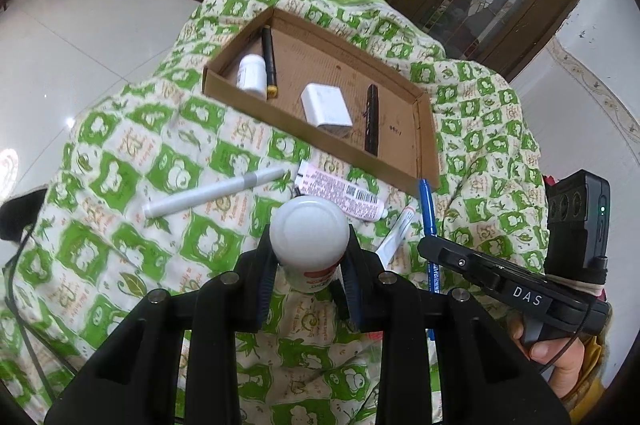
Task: Organize rigid objects
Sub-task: 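Lift the white bottle and blue pen and carry them toward the tray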
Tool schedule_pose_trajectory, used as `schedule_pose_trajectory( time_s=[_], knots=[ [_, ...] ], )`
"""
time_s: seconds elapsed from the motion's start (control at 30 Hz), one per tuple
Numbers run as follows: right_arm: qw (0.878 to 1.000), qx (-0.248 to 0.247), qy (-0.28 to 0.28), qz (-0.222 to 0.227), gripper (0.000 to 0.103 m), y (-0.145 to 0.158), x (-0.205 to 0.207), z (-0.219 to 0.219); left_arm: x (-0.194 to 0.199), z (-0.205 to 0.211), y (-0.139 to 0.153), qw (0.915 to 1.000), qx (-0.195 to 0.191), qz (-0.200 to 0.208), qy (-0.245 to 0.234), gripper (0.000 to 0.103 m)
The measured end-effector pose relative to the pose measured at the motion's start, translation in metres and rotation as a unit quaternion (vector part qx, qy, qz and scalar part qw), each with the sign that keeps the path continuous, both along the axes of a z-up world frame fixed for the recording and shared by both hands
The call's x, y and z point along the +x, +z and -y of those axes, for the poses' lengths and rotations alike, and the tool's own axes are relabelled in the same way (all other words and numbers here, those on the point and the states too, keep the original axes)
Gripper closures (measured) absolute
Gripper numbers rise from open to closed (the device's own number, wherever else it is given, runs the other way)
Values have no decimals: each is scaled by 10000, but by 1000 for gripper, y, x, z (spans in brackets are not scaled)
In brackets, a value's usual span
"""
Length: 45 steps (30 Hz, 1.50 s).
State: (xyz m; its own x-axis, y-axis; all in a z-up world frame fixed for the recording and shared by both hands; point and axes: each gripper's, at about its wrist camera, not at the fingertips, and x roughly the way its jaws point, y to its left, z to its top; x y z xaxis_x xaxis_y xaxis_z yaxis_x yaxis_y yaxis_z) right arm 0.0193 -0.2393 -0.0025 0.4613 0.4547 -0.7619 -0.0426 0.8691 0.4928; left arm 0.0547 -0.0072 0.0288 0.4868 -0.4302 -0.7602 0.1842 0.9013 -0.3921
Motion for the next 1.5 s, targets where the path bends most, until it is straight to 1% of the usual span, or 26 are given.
schedule_pose_trajectory(
  time_s=[0.37, 0.67, 1.5],
  knots=[
    [9991, -37, -308, 288, 94, 16, 2, 18, 4, 2, 16, 9999, -38, 167, -24, 76],
    [9991, -17, -319, 279, 94, 15, 4, 20, 8, 8, 24, 9997, -17, 233, -71, 76],
    [9990, -34, -340, 303, 94, 14, 2, 21, 8, 3, 41, 9995, -14, 323, 34, 76]
  ],
)
